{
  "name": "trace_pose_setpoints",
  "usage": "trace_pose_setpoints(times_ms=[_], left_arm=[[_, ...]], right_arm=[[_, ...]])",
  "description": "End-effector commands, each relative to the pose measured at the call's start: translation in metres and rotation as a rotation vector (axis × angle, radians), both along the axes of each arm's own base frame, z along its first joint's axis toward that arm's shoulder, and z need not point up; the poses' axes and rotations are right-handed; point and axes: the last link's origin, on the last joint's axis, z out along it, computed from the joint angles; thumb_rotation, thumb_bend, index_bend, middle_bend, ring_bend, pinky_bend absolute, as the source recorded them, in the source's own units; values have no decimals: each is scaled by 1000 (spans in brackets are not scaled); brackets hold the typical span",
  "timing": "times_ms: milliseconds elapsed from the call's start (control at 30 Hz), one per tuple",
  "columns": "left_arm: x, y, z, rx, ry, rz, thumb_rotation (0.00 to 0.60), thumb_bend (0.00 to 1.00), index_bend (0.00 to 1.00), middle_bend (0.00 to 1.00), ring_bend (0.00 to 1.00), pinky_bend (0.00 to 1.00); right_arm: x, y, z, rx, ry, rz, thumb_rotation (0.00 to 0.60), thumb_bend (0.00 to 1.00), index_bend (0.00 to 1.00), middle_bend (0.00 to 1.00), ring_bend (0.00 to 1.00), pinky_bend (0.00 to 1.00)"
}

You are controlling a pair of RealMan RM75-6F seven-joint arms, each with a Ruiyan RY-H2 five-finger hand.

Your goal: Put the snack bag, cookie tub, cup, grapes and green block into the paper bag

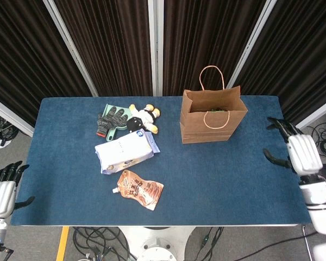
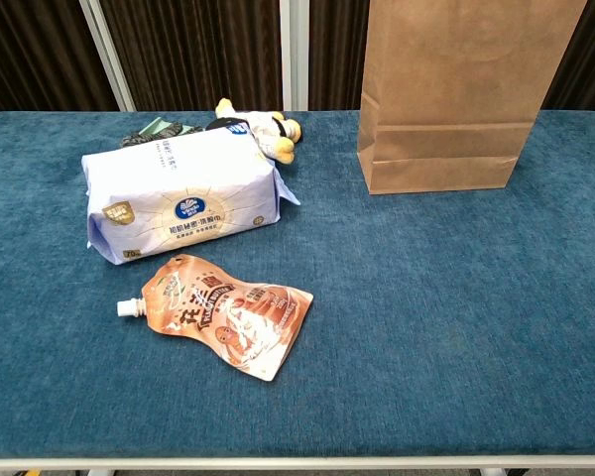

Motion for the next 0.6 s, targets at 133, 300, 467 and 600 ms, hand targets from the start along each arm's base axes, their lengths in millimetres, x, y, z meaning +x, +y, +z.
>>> trace_pose_setpoints(times_ms=[133, 300, 467, 600], left_arm=[[5, 2, 1, 24, 15, -24, 600, 40, 232, 203, 121, 152], [7, 4, 2, 46, 50, -45, 600, 40, 232, 203, 121, 152], [7, 3, 1, 45, 61, -41, 600, 40, 232, 203, 121, 152], [7, 3, 2, 47, 65, -38, 600, 40, 232, 203, 121, 152]], right_arm=[[-43, 71, -24, 37, -6, -19, 600, 222, 28, 142, 0, 137], [-55, 93, -41, 87, 15, -30, 600, 234, 0, 84, 0, 60], [-53, 91, -50, 118, 13, -38, 600, 236, 0, 57, 0, 41], [-53, 90, -51, 120, 3, -52, 600, 238, 0, 57, 0, 41]])
